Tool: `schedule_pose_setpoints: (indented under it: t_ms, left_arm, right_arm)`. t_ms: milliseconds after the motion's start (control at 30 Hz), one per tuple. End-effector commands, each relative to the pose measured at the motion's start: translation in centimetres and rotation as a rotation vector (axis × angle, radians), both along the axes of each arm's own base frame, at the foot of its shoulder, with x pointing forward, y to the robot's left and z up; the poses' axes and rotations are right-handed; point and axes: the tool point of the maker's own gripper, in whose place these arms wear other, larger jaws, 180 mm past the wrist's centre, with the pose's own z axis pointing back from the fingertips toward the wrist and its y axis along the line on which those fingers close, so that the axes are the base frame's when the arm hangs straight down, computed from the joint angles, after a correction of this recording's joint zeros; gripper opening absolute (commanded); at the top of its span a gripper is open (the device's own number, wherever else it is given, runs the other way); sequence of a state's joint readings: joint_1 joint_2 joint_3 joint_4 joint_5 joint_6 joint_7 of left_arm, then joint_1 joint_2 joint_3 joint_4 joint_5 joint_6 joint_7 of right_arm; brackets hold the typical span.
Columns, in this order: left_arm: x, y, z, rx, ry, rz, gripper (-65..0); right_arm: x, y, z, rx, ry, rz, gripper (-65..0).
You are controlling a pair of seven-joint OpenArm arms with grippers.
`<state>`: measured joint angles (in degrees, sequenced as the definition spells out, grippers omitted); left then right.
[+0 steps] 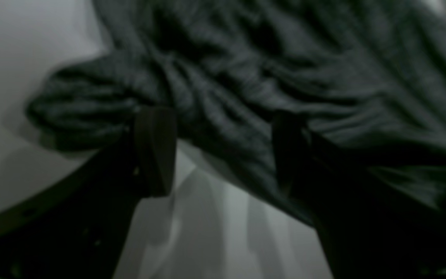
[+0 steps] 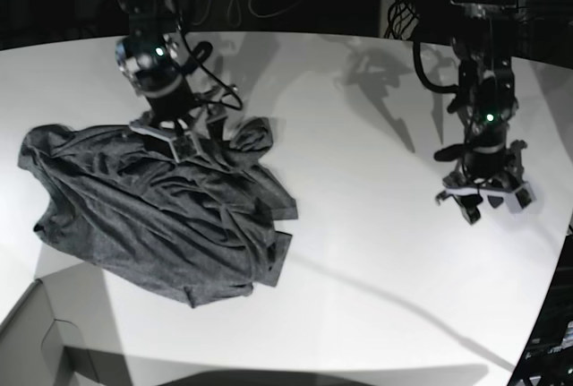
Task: Layout the t-shirt on the table in an organized manner, then fold the t-shirt properly
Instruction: 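Grasp a shirt edge with the left gripper and stretch it from the right gripper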
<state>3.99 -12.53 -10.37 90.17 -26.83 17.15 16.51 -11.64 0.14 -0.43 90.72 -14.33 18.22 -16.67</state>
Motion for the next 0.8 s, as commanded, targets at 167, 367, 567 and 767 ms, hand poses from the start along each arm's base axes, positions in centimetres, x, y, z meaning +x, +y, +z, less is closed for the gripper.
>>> schedule_pose_setpoints:
  t_ms: [167,367,567,767]
  left_arm:
    - [-0.1,0.4,0.9,0.027,-0.029,-0.001,-34.8]
    - [0.1,0.5,1.0,0.028,-0.031,0.001,-34.8]
    - [1.4,-0.1,2.0,0.017,-0.062,-0.007,-34.8]
    - [2.8,-2.7,1.1,-0.001,-0.045,-0.064,-34.8]
  right_arm:
    - [2.4,-0.5,-0.4,-0.001,-0.018,-0.002,-25.8]
    - [0.5,-1.2,-1.7,-0.017,0.021,0.002,-41.8]
    - [-2.5,-2.1,0.5,-0.028,-0.013,-0.023,-64.5]
    - [-4.1,-4.8,3.7,-0.086,-0.07,-0.055,-64.0]
